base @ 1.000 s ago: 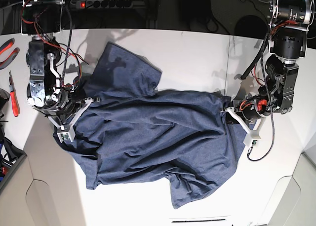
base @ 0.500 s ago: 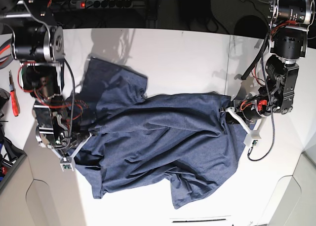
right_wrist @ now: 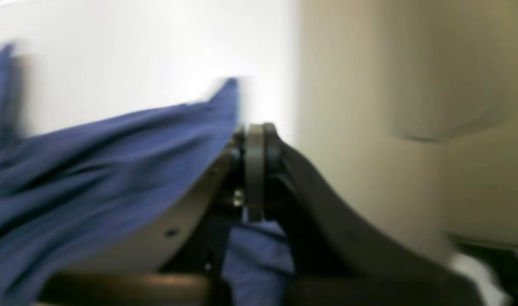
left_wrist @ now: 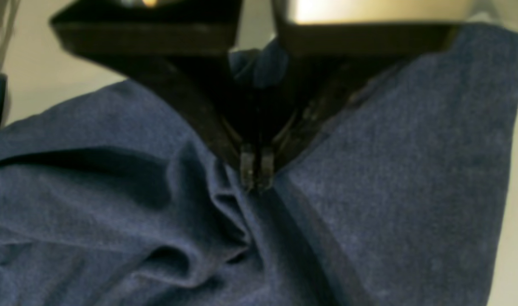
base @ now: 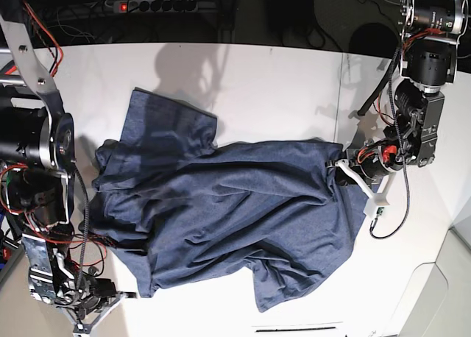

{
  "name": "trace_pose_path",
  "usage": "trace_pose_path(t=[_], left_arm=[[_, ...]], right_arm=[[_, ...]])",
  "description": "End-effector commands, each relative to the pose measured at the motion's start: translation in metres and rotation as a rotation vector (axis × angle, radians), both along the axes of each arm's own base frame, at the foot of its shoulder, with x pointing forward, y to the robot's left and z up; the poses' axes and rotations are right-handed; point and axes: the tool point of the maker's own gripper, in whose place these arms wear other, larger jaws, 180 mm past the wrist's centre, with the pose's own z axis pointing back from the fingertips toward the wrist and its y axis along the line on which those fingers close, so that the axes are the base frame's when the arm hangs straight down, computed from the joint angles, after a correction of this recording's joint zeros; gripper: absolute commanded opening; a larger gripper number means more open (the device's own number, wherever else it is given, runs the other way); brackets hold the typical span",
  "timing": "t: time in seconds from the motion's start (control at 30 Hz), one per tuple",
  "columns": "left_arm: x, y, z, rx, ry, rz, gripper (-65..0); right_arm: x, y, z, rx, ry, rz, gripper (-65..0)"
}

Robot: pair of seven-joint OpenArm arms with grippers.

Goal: Layout the t-shirt on the table in an organized manner, then fold the t-shirt properly
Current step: 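Release and regrasp the shirt edge with the right gripper, then lift and stretch the shirt between both grippers to spread it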

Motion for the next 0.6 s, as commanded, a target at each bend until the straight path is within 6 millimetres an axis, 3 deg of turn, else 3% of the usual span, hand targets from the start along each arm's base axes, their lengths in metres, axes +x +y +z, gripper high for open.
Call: trace_pose_path(t=[0.0,0.13,0.3,0.43,0.57], left_arm=[[0.0,0.013,-0.003,0.071,0.03,0.014,-65.0],[0.001,0.029,-0.006,0.155,0.026,0.042,-65.0],[0.006,0.036,-0.004,0.2,0.004,0.057,-65.0],[0.006,0.036,-0.005,0.2,0.005,0.056,-65.0],[0.004,0.037,-0.005,0.202,0.014,0.055,-65.0]], right_arm=[[0.011,0.007,0.035,0.036,-0.087,0.028,-65.0],[-0.035,0.04,0.042,0.114,-0.118,0.14,-65.0],[-0.128,0.065,0.041,0.038,-0.14,0.235,-65.0],[-0.198,0.072,0.004,0.023,-0.057,0.259,-65.0],[-0.24,0.058,-0.052,-0.041,0.07,0.228,-65.0]])
